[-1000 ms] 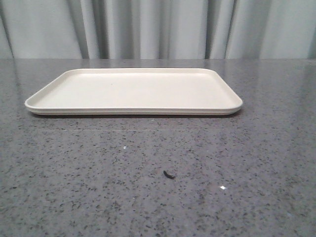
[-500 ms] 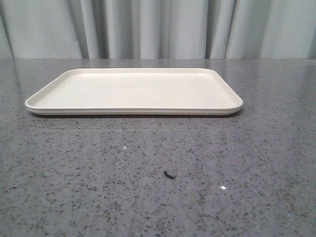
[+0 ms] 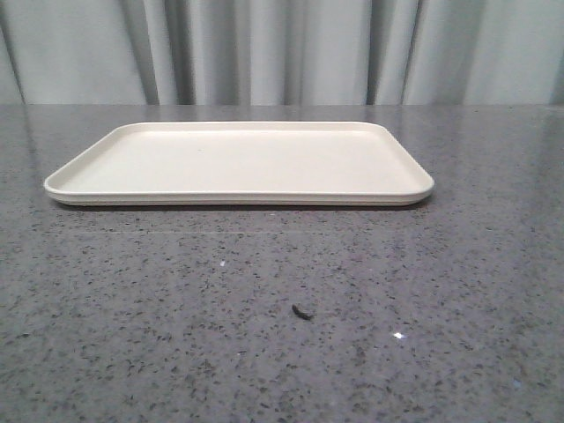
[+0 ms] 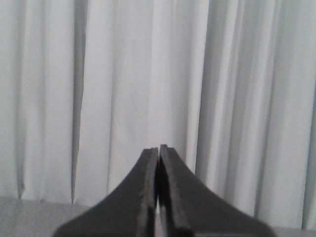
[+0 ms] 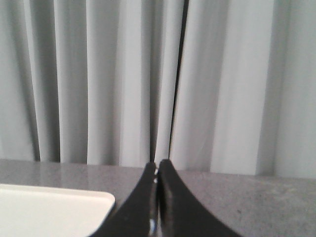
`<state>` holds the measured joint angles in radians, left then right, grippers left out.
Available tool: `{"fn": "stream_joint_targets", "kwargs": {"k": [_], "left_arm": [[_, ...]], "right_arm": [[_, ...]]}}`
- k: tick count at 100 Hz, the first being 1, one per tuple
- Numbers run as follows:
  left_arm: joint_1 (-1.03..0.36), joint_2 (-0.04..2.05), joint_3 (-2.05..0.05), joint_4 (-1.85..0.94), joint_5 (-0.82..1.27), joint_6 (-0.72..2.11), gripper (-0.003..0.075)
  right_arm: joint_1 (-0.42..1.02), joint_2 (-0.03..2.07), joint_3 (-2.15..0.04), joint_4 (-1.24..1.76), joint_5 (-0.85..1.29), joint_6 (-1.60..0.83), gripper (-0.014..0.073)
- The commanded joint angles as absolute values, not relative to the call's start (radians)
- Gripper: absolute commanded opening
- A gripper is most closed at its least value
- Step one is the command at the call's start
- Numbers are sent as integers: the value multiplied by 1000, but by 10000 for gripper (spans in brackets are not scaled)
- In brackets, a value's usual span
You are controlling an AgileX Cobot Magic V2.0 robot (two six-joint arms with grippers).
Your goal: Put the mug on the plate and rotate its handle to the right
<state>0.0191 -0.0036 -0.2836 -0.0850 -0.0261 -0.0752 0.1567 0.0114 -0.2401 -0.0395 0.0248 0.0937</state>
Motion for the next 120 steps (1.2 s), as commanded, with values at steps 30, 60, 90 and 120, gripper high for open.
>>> {"fn": "stream_joint_targets", "kwargs": {"k": [30,60,90,120], "left_arm": [[13,195,-616,-95,68,-87,-19],[14,398,-890,-93,358,-69,-18],[14,587,-1085,-114,568,-24,146],[14,706,-1239,-85,787,0,332]], "right_arm": [[160,296,-638,-35,50,93,43],[190,425,-785,-35,30,93,360],[190,425,-783,-35,-12,93,360],[190,457,-804,-89,28,75,360]]}}
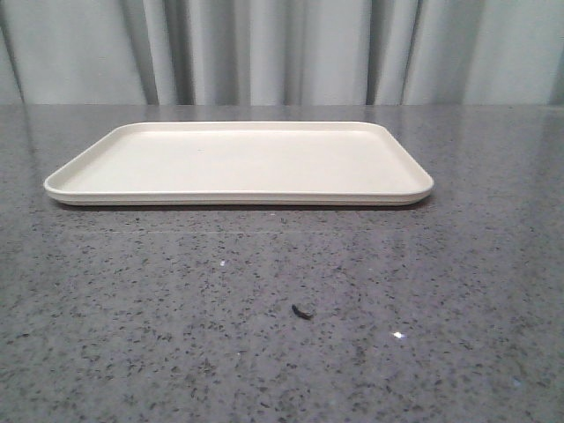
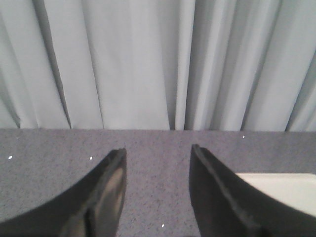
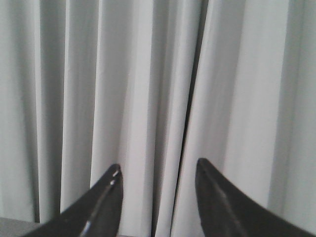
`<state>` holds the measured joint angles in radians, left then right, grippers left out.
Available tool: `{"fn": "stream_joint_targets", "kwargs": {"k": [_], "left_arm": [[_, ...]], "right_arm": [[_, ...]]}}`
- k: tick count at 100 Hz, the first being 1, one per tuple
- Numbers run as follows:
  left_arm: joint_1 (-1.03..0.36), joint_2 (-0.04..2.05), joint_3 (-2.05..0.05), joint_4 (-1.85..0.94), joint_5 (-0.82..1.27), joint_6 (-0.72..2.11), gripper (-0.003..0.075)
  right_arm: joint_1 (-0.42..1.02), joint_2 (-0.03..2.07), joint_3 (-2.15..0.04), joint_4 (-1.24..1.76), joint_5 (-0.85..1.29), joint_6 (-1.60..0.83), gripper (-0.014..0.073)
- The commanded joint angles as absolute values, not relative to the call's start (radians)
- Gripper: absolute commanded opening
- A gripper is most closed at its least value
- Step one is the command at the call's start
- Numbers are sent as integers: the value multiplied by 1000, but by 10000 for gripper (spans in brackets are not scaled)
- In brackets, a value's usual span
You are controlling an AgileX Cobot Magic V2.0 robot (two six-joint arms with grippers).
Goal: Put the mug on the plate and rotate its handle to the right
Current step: 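Open the left gripper and lower it onto the white mug's rim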
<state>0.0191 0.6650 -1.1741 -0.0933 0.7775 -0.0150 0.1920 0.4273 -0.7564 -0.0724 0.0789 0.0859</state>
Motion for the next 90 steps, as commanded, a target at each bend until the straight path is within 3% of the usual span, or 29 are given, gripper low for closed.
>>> {"fn": "stream_joint_targets", "kwargs": {"k": [1,39,68,90], "left_arm": [[14,714,-1243,-79,802,0,332],[14,948,-1455,71,1266,32,332],[11,987,-1446,95,1266,32,332],[11,987,-1319,121,1266,32,332]], "right_arm": [[190,458,-811,-89,31,75,360],[190,686,-1095,-108,326,74,360],[190,829,-1225,-107,445,46,360],[190,885,-1237,-107,457,28,360]]}}
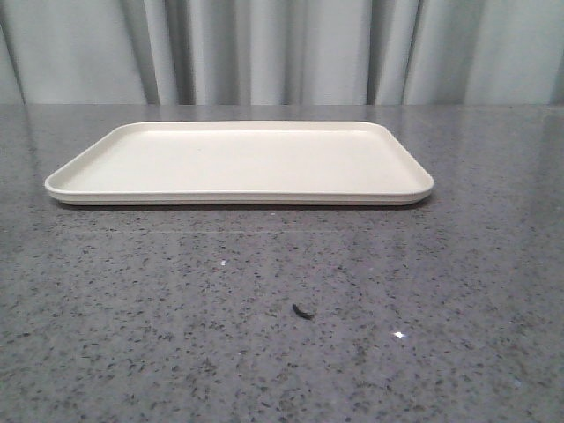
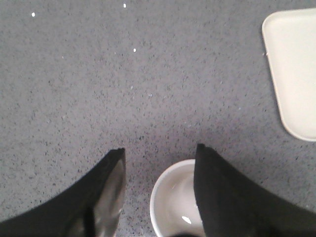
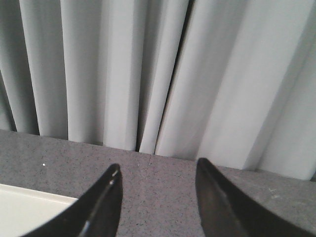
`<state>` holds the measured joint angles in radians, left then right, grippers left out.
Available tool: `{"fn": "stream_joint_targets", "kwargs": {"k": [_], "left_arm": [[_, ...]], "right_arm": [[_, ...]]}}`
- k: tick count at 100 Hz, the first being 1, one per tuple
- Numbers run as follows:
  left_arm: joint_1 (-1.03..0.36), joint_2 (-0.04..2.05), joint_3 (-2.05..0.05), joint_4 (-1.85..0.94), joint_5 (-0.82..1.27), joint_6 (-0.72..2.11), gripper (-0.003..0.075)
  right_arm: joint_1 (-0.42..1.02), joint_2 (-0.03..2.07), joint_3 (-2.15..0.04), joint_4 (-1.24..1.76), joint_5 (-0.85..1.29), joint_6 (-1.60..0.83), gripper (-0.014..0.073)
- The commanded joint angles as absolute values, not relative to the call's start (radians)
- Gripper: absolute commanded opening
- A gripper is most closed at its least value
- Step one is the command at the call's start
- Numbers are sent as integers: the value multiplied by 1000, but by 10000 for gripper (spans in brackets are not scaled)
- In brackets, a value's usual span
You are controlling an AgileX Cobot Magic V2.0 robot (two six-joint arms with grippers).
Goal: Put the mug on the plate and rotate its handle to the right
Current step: 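Open the left gripper and lower it onto the white mug's rim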
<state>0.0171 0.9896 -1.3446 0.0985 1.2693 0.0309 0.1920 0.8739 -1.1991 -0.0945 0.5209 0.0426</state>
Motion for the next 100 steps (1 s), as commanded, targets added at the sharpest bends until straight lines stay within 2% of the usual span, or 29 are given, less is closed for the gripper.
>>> {"fn": "stream_joint_targets", "kwargs": {"k": [1,30,100], "left_arm": [[11,987,-1314,121,1266,32,332],[11,1019,-1150,153,1264,32,331],[11,1095,-1068,184,1264,32,330]], "right_arm": [[190,886,-1237,-107,457,28,360],[190,895,-1237,-108,456,5,360],[190,895,-1237,-108,473,0,360]]}}
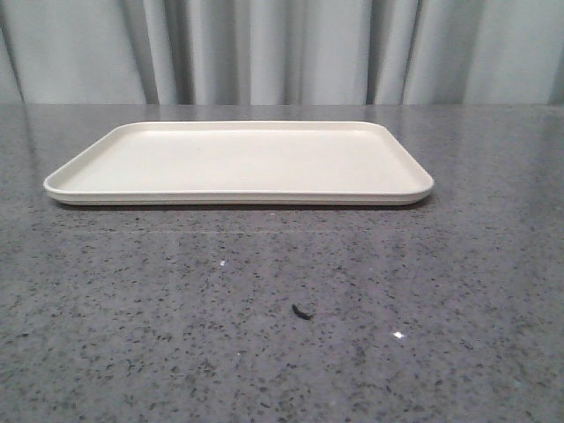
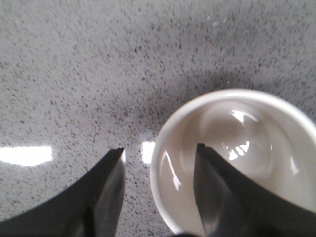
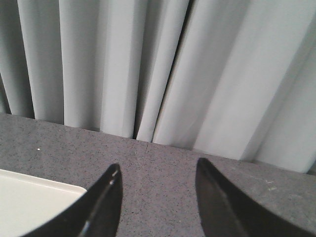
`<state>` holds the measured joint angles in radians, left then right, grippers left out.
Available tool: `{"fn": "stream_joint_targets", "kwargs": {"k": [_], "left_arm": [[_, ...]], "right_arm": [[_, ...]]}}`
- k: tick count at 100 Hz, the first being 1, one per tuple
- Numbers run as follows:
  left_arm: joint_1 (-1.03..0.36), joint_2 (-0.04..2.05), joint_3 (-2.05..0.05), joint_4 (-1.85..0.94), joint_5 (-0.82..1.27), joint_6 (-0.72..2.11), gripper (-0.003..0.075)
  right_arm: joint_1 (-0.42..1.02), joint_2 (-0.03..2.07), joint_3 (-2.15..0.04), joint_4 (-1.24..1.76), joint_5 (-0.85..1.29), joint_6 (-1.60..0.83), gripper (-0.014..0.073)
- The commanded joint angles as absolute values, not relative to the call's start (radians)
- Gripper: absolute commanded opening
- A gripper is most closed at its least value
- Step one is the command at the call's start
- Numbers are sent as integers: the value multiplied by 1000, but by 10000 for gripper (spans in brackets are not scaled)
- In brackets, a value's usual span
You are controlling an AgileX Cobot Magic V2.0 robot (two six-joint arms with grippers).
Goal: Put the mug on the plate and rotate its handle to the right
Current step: 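Open the left gripper and lower it onto the white mug's rim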
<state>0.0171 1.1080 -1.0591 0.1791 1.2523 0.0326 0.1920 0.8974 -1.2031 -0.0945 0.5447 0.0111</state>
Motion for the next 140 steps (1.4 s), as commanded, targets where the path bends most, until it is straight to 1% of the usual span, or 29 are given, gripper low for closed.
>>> {"fn": "stream_joint_targets", "kwargs": {"k": [1,43,62,71,76,83,93,112,140], "left_arm": [[11,1095,-1066,184,1264,32,330],[11,1109,-1008,180,1197,32,330],[11,1149,-1008,180,1197,30,298],[11,1164,-1008,176,1197,30,267],[11,1165,-1008,176,1192,30,234],[11,1167,-1008,181,1169,30,149],[11,1167,-1008,194,1153,30,-21],[11,1167,-1009,196,1145,45,-18],[11,1164,-1011,126,1128,85,-18]], "right_arm": [[190,895,-1237,-108,473,0,360],[190,895,-1237,-108,481,0,360],[190,895,-1237,-108,490,0,360],[190,895,-1237,-108,490,0,360],[190,895,-1237,-108,492,0,360],[190,895,-1237,-108,493,0,360],[190,895,-1237,-108,494,0,360],[190,895,-1237,-108,494,0,360],[190,895,-1237,-108,494,0,360]]}}
